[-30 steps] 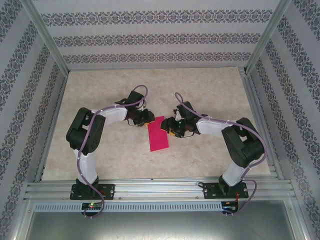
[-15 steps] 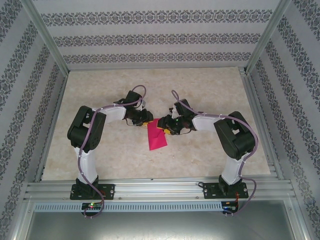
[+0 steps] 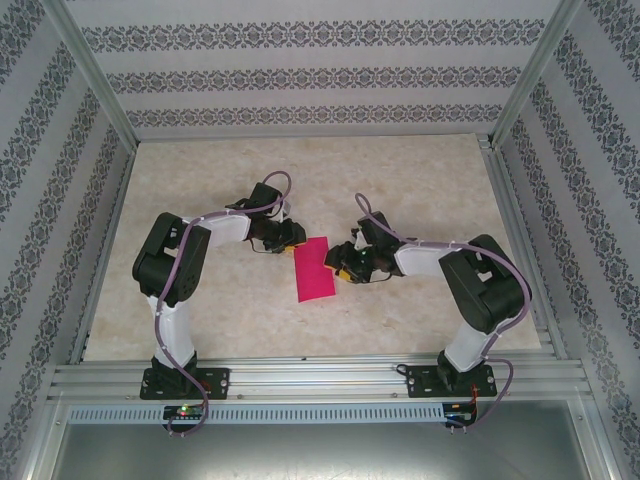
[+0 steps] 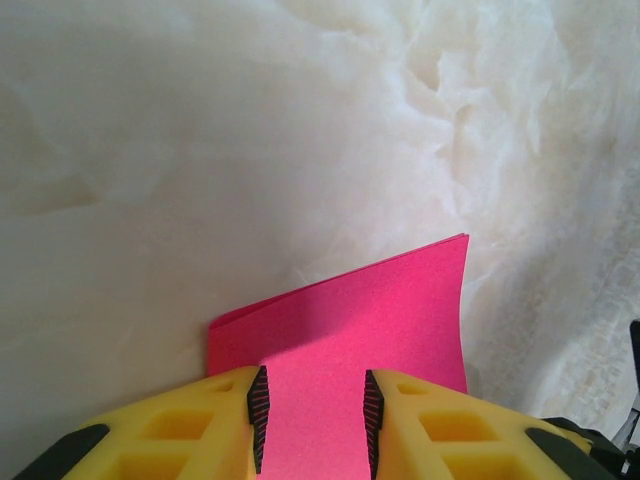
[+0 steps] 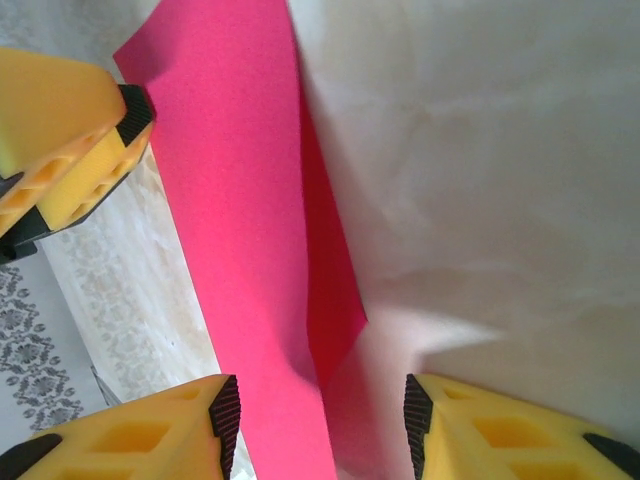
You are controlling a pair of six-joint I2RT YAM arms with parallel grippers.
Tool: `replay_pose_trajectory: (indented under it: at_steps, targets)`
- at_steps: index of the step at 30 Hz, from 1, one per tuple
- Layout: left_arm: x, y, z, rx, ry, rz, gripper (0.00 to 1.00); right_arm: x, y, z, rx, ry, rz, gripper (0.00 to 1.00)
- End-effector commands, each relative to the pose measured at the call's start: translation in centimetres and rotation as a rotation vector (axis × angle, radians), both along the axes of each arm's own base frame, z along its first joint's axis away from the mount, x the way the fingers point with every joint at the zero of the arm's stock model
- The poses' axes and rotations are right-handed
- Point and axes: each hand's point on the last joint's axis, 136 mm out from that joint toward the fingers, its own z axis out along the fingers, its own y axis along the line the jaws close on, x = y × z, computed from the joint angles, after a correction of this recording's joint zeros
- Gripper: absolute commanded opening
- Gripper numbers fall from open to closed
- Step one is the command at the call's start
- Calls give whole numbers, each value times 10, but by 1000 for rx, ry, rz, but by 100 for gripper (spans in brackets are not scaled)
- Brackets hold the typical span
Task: Fold a paper plane with a square sheet of paper (pick it up from the middle)
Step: Third fold the triangle at the center of the table.
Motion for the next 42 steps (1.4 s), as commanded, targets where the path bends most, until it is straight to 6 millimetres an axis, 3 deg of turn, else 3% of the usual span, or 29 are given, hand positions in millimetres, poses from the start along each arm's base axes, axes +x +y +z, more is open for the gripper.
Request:
replay_pose_trajectory:
  at_steps: [1,11,16,23,28,31,35,40,42]
  targets:
    - [0,6,7,-11,-10,9,35,8,6,7,74,-14,-43,50]
    - [-3,7,9,-9,-10,-5,35,37,31,11,176,-48,-24,43]
    - [-2,3,18,-32,-32,-31,37,44,31,13,179,-69,-9,27]
    - [-4,0,65,-77,-151,-68,45,43,23,15,162,-90,-45,10]
    - [-33,4,87,-46,-245,-119,48,40,12,24,114,-129,-152,5]
    - [-61,4,91,5,-292,-164,49,35,1,22,64,-139,-260,5]
    - [-96,7,88,61,-341,-215,52,29,1,15,49,-112,-315,8]
    - [-131,-2,89,157,-421,-327,56,29,4,18,62,-115,-290,25]
    - [-141,-6,86,227,-444,-376,58,30,5,24,74,-132,-249,27]
